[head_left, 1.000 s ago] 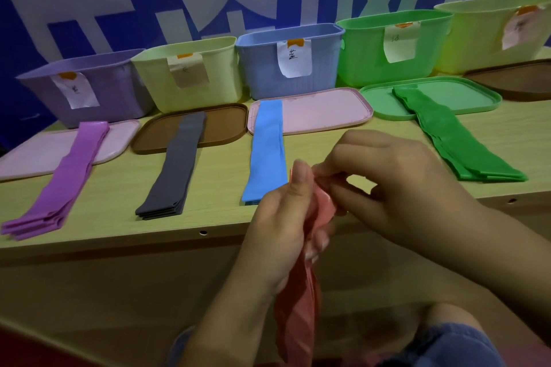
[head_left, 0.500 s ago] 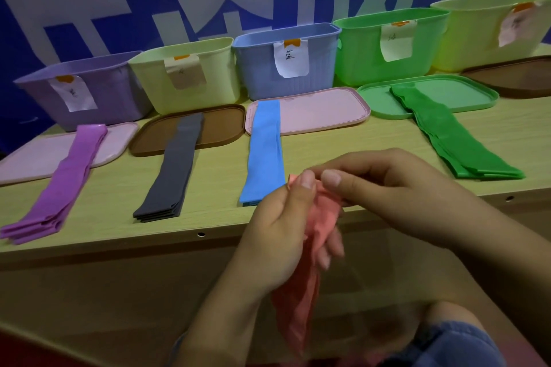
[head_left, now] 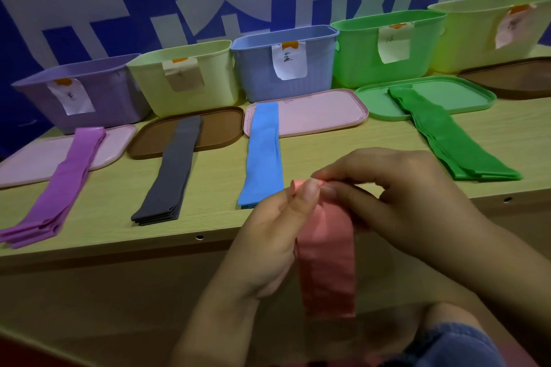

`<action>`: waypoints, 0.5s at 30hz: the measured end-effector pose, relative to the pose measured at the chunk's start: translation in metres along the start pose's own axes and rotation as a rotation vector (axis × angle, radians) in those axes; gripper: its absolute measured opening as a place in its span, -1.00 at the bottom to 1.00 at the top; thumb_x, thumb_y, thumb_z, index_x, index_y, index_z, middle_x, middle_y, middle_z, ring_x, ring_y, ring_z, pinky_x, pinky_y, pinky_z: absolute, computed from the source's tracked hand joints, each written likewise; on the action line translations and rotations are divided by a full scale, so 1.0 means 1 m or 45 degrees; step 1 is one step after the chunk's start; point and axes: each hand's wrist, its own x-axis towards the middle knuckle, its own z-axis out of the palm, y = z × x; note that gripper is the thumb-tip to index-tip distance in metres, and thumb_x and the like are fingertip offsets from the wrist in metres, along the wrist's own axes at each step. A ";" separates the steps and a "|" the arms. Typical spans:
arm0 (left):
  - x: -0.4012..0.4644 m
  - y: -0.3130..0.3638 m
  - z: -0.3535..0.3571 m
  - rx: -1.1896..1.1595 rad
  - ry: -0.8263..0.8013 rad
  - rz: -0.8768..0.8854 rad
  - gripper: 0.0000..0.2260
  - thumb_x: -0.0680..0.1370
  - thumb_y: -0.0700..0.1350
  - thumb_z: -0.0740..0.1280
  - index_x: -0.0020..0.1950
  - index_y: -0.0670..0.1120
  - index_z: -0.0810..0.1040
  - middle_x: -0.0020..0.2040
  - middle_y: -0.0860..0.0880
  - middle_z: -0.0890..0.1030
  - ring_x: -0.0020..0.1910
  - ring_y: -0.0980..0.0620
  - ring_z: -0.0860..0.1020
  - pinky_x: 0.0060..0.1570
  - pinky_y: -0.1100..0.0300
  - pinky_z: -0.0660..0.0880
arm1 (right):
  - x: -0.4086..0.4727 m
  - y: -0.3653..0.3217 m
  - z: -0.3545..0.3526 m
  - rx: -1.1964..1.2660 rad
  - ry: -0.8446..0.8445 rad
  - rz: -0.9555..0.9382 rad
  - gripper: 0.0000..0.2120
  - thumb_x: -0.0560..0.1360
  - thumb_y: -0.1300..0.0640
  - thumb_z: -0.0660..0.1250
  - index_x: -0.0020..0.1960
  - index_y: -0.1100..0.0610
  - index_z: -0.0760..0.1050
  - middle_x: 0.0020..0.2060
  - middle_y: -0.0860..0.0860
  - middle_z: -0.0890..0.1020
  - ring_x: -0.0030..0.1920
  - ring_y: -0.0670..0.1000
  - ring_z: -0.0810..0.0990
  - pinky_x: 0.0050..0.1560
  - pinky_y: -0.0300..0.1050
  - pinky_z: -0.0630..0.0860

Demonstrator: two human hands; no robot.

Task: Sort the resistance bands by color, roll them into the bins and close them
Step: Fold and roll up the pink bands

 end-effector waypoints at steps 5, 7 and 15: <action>0.004 0.003 -0.002 -0.235 -0.154 -0.098 -0.59 0.33 0.13 0.49 0.04 -0.11 0.67 0.02 -0.15 0.67 0.07 -0.06 0.63 0.03 0.08 0.58 | 0.002 -0.005 0.001 -0.133 0.132 -0.114 -0.81 0.45 0.04 0.30 -0.09 0.11 0.62 -0.26 -0.06 0.62 -0.20 -0.13 0.53 -0.24 -0.53 0.35; 0.005 0.002 0.000 -0.172 -0.142 -0.081 -0.60 0.32 0.17 0.48 0.04 -0.04 0.68 0.02 -0.10 0.68 0.08 -0.02 0.62 0.07 0.10 0.56 | 0.004 -0.007 0.003 -0.129 0.170 -0.139 -0.87 0.45 0.10 0.34 -0.11 0.14 0.61 -0.27 -0.04 0.60 -0.23 -0.11 0.52 -0.25 -0.43 0.42; 0.002 -0.001 0.013 0.007 -0.234 -0.099 -0.56 0.50 0.23 0.28 -0.29 -0.14 0.41 -0.47 0.01 0.37 -0.50 0.11 0.36 -0.33 0.23 0.45 | 0.014 -0.003 0.004 -0.141 0.249 -0.122 -0.90 0.45 0.15 0.36 -0.11 0.20 0.54 -0.26 0.04 0.57 -0.26 -0.03 0.53 -0.24 -0.14 0.46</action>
